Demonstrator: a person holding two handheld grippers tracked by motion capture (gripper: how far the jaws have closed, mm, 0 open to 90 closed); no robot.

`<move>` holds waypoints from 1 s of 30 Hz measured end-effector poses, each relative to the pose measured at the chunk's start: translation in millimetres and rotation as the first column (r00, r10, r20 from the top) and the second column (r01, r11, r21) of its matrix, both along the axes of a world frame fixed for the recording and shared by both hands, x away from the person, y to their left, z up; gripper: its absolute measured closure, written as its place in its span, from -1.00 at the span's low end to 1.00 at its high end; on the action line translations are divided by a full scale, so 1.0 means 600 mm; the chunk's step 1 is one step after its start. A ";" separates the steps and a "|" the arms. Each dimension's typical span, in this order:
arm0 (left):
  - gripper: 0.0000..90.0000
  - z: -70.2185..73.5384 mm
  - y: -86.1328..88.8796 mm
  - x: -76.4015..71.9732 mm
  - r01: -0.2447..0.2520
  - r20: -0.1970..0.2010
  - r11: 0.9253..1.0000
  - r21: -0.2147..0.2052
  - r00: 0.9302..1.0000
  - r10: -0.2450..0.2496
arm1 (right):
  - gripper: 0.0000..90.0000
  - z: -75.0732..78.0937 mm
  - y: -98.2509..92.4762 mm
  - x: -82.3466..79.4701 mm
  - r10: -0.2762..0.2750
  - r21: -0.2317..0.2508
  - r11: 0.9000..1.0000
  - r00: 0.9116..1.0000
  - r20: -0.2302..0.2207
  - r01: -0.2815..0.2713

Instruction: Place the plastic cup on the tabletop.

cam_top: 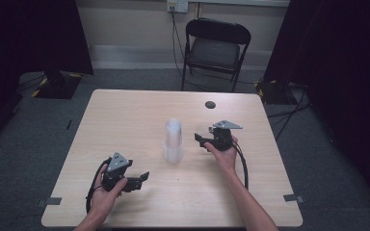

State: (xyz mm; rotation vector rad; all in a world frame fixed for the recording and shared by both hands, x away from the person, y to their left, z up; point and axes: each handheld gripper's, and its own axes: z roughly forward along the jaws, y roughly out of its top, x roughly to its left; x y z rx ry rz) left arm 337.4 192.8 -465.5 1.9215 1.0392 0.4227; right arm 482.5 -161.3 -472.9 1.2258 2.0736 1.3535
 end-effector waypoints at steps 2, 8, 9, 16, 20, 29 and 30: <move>-0.59 0.000 0.000 0.000 0.001 -0.001 1.000 0.000 1.000 -0.001 | -0.44 0.001 -0.002 -0.001 -0.001 -0.004 1.000 1.000 0.003 0.001; -0.59 -0.001 -0.001 0.001 -0.002 -0.005 1.000 -0.007 1.000 0.002 | -0.46 0.000 -0.011 -0.005 -0.005 -0.010 1.000 1.000 -0.001 0.005; -0.59 -0.001 -0.001 0.000 -0.004 -0.005 1.000 -0.006 1.000 0.004 | -0.46 -0.001 -0.012 -0.005 -0.008 -0.010 1.000 1.000 -0.002 0.008; -0.59 -0.002 -0.001 0.001 -0.004 -0.007 1.000 -0.006 1.000 0.004 | -0.42 0.000 -0.020 -0.009 -0.007 -0.017 1.000 1.000 -0.001 0.007; -0.59 -0.002 -0.002 0.001 -0.004 -0.007 1.000 -0.009 1.000 0.004 | -0.47 -0.004 -0.021 -0.010 -0.007 -0.027 1.000 1.000 -0.009 0.007; -0.59 -0.002 -0.001 0.002 -0.006 -0.010 1.000 -0.010 1.000 0.006 | -0.64 -0.008 -0.023 -0.015 -0.015 -0.033 0.999 1.000 -0.027 0.014; -0.59 -0.002 0.000 0.002 -0.006 -0.009 1.000 -0.008 1.000 0.006 | -0.64 -0.008 -0.025 -0.016 -0.016 -0.033 0.999 1.000 -0.027 0.015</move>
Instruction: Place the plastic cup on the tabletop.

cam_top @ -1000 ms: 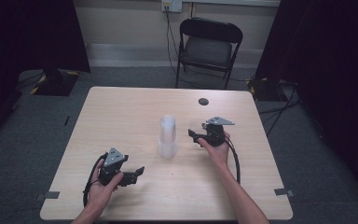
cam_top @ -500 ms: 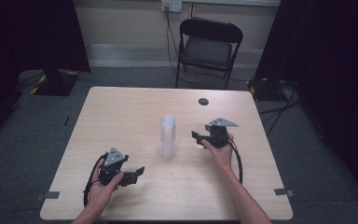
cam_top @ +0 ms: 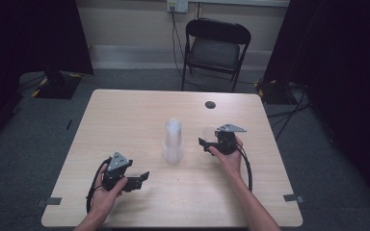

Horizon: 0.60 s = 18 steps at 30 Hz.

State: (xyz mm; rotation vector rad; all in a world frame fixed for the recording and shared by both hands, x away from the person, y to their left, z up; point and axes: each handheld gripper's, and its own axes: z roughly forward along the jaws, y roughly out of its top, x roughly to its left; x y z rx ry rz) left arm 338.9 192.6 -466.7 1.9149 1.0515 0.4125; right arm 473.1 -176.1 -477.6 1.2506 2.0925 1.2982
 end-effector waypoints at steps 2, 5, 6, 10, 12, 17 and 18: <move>-0.59 0.000 0.001 0.000 0.000 0.003 1.000 0.004 1.000 0.000 | -0.65 0.001 -0.002 -0.002 -0.001 0.001 1.000 1.000 -0.001 0.001; -0.59 0.000 0.002 0.002 -0.001 0.004 1.000 0.001 1.000 0.001 | -0.65 0.002 -0.006 -0.006 -0.003 0.011 1.000 1.000 -0.003 0.003; -0.59 -0.001 0.002 0.002 -0.001 -0.001 1.000 -0.001 1.000 0.001 | -0.65 0.002 -0.007 -0.007 0.002 0.008 1.000 1.000 -0.003 -0.002; -0.59 -0.003 0.007 0.006 -0.013 -0.006 1.000 -0.001 1.000 0.013 | -0.67 0.004 -0.008 -0.014 0.007 0.000 1.000 1.000 -0.002 -0.007; -0.59 -0.003 0.010 0.008 -0.020 -0.007 1.000 -0.007 1.000 0.020 | -0.68 0.006 -0.010 -0.016 0.009 -0.003 1.000 1.000 -0.004 -0.009; -0.59 -0.004 0.012 0.010 -0.030 -0.010 0.999 -0.014 1.000 0.029 | -0.69 0.008 -0.015 -0.023 0.011 -0.007 1.000 1.000 -0.010 -0.012; -0.59 -0.004 0.012 0.010 -0.030 -0.010 0.999 -0.013 0.999 0.030 | -0.69 0.008 -0.016 -0.025 0.012 -0.009 1.000 1.000 -0.013 -0.012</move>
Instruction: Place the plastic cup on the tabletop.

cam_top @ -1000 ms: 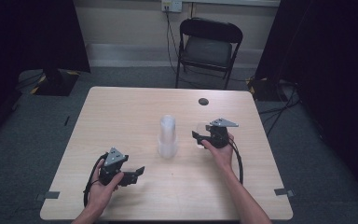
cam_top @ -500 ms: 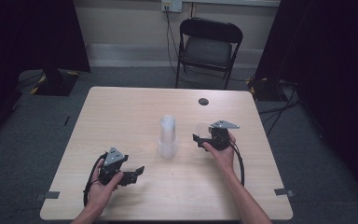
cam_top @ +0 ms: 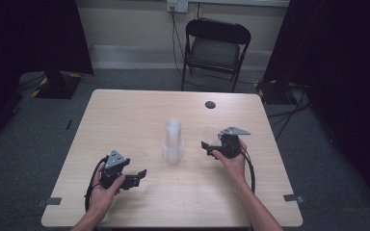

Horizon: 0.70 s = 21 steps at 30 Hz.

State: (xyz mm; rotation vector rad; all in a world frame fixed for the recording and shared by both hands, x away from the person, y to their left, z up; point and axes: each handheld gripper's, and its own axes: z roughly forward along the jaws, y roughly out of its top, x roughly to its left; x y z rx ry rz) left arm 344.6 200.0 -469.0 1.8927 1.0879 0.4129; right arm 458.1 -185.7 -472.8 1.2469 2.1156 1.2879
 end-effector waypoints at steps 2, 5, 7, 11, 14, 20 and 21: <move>-0.59 0.000 0.000 0.000 0.002 0.002 1.000 0.004 1.000 -0.002 | -0.68 0.002 -0.003 -0.004 0.001 -0.002 1.000 1.000 -0.001 -0.001; -0.59 0.000 0.000 0.000 0.001 0.001 1.000 0.003 1.000 -0.001 | -0.68 0.006 -0.010 -0.008 -0.002 0.002 1.000 1.000 0.000 0.002; -0.59 0.000 0.000 0.000 0.001 0.002 1.000 0.003 1.000 -0.001 | -0.68 0.008 -0.015 -0.011 -0.004 0.004 1.000 1.000 0.003 0.004; -0.59 0.000 0.001 0.000 0.003 0.001 1.000 0.007 1.000 -0.003 | -0.67 0.016 -0.026 -0.017 -0.005 0.011 1.000 1.000 0.006 0.005; -0.59 -0.002 0.001 0.001 0.001 -0.005 1.000 0.005 1.000 -0.001 | -0.67 0.019 -0.032 -0.023 0.005 -0.001 1.000 1.000 -0.001 -0.005; -0.59 -0.002 0.007 0.000 -0.005 -0.007 1.000 0.000 1.000 0.005 | -0.67 0.030 -0.044 -0.035 0.009 0.006 1.000 1.000 -0.003 -0.009; -0.59 -0.002 0.006 0.000 -0.008 -0.005 1.000 -0.004 1.000 0.008 | -0.67 0.032 -0.045 -0.037 0.012 0.006 1.000 1.000 -0.006 -0.012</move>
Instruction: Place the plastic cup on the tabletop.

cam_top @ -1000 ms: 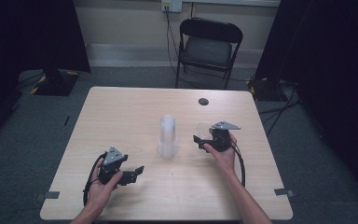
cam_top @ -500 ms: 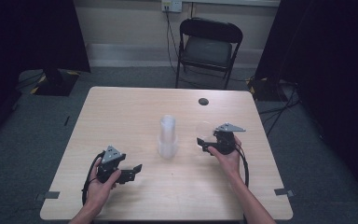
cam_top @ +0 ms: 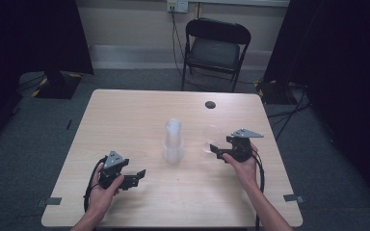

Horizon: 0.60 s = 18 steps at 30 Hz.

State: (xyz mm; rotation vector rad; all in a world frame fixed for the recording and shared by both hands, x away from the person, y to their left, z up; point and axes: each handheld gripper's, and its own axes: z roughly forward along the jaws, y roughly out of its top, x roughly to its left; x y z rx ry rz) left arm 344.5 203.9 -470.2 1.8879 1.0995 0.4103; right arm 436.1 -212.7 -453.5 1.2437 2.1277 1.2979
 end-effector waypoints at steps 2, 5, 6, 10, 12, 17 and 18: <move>-0.59 0.000 -0.001 0.000 -0.004 0.000 1.000 -0.004 1.000 0.004 | -0.67 0.005 -0.003 -0.005 -0.002 -0.001 1.000 1.000 0.000 0.002; -0.59 0.001 -0.001 -0.001 -0.001 0.002 1.000 -0.004 1.000 0.002 | -0.65 0.010 -0.008 -0.016 -0.013 0.003 1.000 1.000 0.010 0.013; -0.59 0.001 -0.001 -0.001 -0.001 0.002 1.000 -0.004 1.000 0.001 | -0.65 0.010 -0.010 -0.020 -0.014 0.002 1.000 1.000 0.008 0.014; -0.59 0.001 -0.001 -0.001 0.003 0.001 1.000 0.003 1.000 -0.003 | -0.65 0.011 -0.020 -0.038 -0.022 0.010 1.000 1.000 0.000 0.022; -0.59 0.002 0.000 -0.001 0.005 0.002 1.000 0.002 1.000 -0.005 | -0.64 0.012 -0.026 -0.048 -0.026 0.014 1.000 1.000 0.007 0.026; -0.59 0.003 0.002 -0.001 -0.003 0.002 1.000 -0.004 1.000 0.003 | -0.64 0.011 -0.034 -0.073 -0.023 0.015 1.000 1.000 -0.008 0.023; -0.59 0.003 0.001 -0.001 -0.003 0.005 1.000 -0.004 1.000 0.003 | -0.64 0.010 -0.035 -0.079 -0.021 0.014 1.000 1.000 -0.010 0.021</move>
